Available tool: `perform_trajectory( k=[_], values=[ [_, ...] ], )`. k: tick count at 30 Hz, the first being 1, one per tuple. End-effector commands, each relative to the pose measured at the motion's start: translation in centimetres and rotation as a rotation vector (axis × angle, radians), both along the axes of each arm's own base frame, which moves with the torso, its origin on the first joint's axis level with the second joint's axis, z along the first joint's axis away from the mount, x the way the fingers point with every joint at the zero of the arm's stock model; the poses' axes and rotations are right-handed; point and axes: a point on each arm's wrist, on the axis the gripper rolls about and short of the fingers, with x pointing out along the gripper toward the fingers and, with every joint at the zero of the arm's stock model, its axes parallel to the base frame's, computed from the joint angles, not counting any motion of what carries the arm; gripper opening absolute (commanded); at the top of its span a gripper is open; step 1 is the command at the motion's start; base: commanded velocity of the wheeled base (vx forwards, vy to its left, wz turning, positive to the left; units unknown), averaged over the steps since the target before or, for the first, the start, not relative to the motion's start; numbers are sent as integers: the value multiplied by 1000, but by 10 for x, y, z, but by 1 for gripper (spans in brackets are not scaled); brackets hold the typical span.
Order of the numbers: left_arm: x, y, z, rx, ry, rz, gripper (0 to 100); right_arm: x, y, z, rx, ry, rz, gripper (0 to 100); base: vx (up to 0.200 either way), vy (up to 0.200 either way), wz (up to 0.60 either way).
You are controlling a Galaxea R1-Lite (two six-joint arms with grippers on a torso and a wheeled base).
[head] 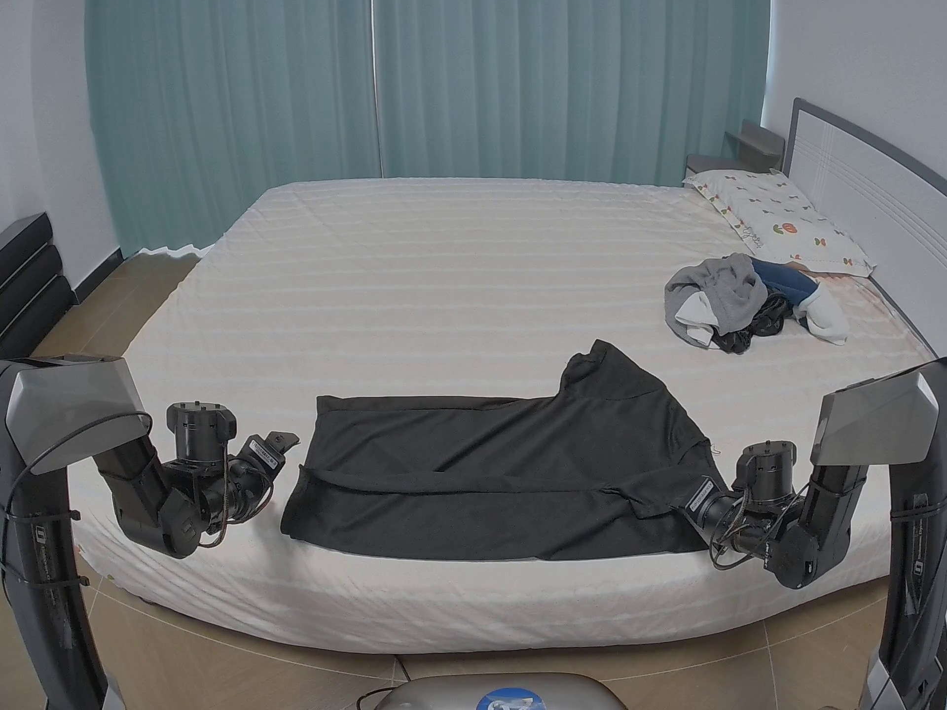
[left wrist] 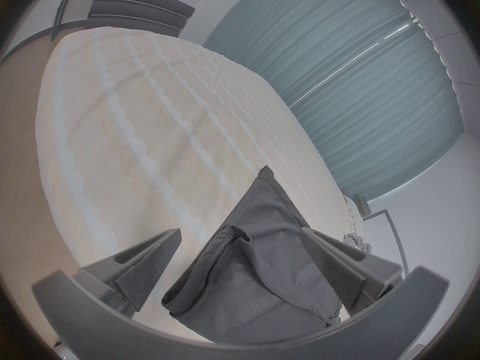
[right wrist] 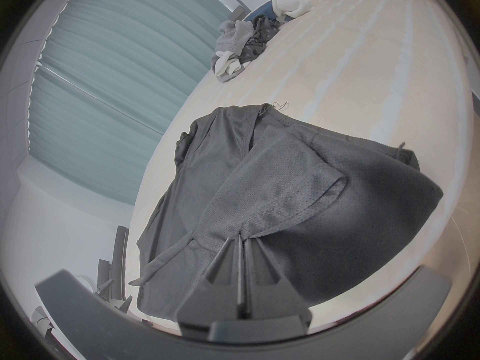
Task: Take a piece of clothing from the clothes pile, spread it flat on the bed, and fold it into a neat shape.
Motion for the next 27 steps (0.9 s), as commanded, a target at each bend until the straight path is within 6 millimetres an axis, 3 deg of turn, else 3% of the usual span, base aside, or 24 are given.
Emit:
perform_trajectory(
  k=[1, 17, 27],
  values=[
    [0, 0, 0, 0, 1, 0, 100, -2, 1, 6, 4, -13, 4, 0, 0, 0, 0],
    [0, 0, -1, 0, 3, 0, 100, -38, 0, 42, 6, -27, 42, 0, 0, 0, 0],
    [0, 1, -1, 0, 3, 2, 100, -51, 2, 42, -40, 3, 85, 0, 0, 0, 0]
  ],
)
